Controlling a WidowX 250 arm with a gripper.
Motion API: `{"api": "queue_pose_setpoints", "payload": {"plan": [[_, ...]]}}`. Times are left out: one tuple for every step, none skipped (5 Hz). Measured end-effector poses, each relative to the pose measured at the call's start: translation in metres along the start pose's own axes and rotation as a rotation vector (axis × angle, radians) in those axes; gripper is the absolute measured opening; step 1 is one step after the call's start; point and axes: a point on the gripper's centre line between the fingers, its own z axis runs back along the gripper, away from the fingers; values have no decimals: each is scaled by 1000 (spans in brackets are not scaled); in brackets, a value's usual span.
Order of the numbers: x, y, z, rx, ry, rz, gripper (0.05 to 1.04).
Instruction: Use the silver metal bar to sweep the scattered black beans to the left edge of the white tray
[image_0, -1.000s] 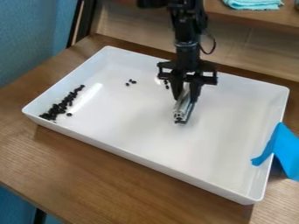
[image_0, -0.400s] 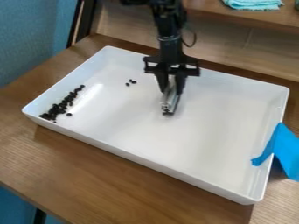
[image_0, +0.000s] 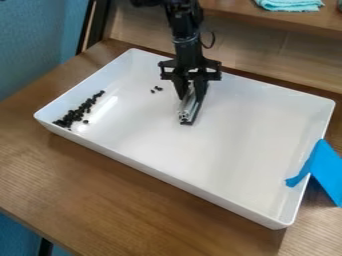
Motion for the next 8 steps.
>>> {"api": "queue_pose_setpoints", "payload": {"plan": [[16,7,-4,-3,-29,-3,375],[22,25,-3,-3,-30,20,375],[15,55,-1,1,-23,76,375],[7,67,2,5,-6,78,375],[-2,74,5,17,-2,62,375],[-6,89,9,105,-26,13,375],[-6,127,19,152,25,15,375],[4,154,28,156,72,34,375]]}}
